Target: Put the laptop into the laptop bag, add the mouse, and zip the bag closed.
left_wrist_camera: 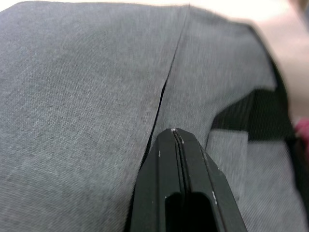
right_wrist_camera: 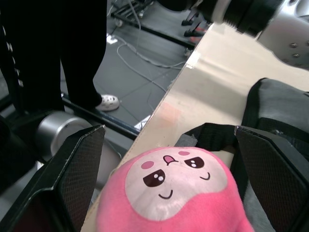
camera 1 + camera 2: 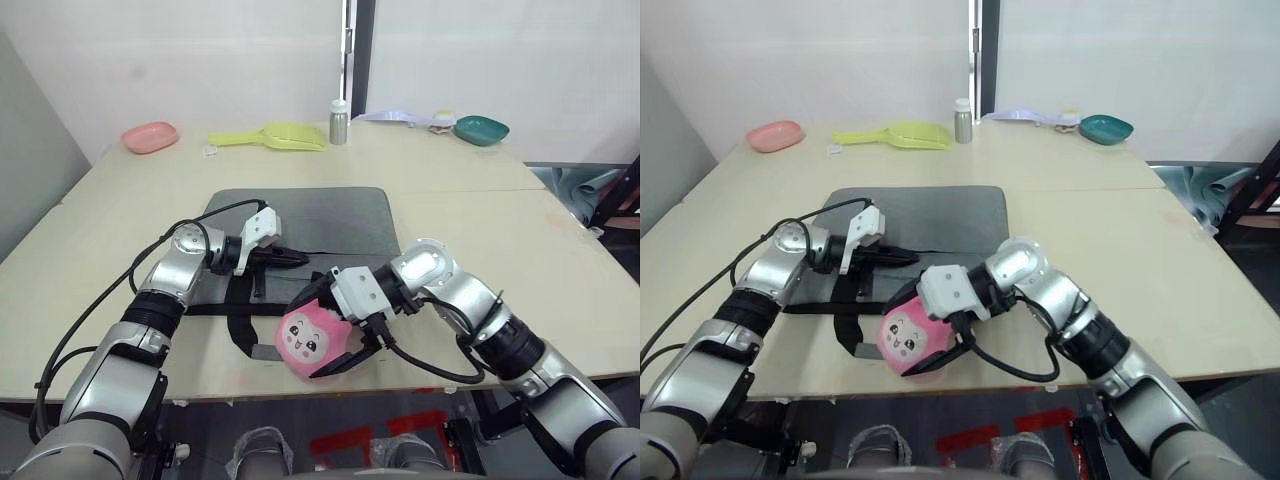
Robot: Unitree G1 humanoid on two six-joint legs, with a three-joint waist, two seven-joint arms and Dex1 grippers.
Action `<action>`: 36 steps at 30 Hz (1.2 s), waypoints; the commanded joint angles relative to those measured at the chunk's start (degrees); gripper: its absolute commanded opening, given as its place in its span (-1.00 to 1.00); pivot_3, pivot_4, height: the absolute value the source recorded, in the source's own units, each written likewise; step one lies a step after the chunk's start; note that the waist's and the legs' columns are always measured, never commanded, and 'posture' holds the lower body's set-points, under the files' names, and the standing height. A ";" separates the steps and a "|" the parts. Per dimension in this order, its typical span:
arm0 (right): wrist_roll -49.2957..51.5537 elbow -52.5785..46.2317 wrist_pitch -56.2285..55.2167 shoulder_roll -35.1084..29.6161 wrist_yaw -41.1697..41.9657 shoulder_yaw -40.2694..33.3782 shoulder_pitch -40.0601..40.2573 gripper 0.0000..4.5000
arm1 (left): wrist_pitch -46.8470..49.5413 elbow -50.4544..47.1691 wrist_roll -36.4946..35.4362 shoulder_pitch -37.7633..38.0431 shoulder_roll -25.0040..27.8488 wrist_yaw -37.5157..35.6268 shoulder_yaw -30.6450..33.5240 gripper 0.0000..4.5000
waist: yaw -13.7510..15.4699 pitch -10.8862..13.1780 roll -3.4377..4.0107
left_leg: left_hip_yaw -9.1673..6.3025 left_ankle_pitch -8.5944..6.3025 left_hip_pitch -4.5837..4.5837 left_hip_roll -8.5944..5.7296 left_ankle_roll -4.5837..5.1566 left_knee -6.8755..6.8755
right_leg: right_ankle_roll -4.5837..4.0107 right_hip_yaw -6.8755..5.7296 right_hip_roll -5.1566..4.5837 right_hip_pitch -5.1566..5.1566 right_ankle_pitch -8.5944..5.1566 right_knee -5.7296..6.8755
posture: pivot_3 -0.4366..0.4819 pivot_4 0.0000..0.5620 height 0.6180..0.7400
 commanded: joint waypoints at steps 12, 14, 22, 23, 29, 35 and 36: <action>-9.67 15.36 -13.61 2.78 2.23 3.18 -3.83 0.48 | 0.53 0.64 4.05 2.89 0.91 0.32 -0.27 -1.00 | -0.32 -0.01 0.00 | -0.06 0.00 0.17 0.00 0.00 0.05 | -0.05 -0.01 0.00 0.09 0.02 0.23 | -0.05 -0.47 1.00; -9.82 15.62 -13.89 2.92 2.21 2.97 -3.90 0.17 | 0.79 0.34 4.12 3.31 0.97 0.29 -0.26 -1.00 | -0.47 -0.01 0.00 | -0.06 0.00 0.17 0.00 0.00 0.05 | -0.07 0.00 0.00 0.10 0.01 0.19 | -0.05 -0.47 1.00; -7.89 9.71 -9.84 -0.79 3.95 1.31 -2.56 -0.99 | 1.89 -1.74 4.53 5.74 1.06 0.53 -1.04 -1.00 | -0.67 -0.02 0.00 | -0.05 0.00 0.17 0.01 0.00 0.01 | -0.07 0.00 0.00 0.10 0.00 0.16 | -0.05 -0.47 1.00; -7.62 8.45 -9.04 -1.49 4.15 1.19 -2.26 -0.99 | 1.81 -1.79 4.57 5.92 1.05 0.59 -1.07 -1.00 | -0.67 -0.02 0.00 | -0.05 0.00 0.18 0.01 0.00 -0.01 | -0.07 0.00 0.00 0.11 0.01 0.13 | -0.05 -0.47 1.00; -4.97 -3.87 -1.44 -8.61 5.15 -0.39 1.55 -0.99 | 1.14 -3.60 4.79 9.18 0.83 0.11 -2.03 -1.00 | -0.43 -0.17 0.01 | -0.01 0.00 0.18 0.00 0.00 -0.23 | -0.07 -0.02 0.01 0.20 0.01 -0.28 | -0.05 -0.47 1.00; -3.10 -10.90 3.80 -15.24 4.60 -3.67 4.77 -0.99 | -1.29 -2.00 5.58 11.66 0.55 1.07 -2.22 -1.00 | -0.09 -0.85 0.03 | 0.10 0.00 0.23 0.00 0.01 -0.63 | -0.06 -0.03 0.01 0.26 0.00 -0.70 | -0.05 -0.47 1.00; -2.87 -11.52 4.20 -16.42 4.60 -4.39 5.44 -0.99 | -1.71 -1.54 5.70 11.80 0.52 1.27 -2.21 -1.00 | -0.03 -0.91 0.06 | 0.14 0.00 0.23 0.00 0.01 -0.71 | -0.06 -0.02 0.01 0.26 0.00 -0.75 | -0.05 -0.47 1.00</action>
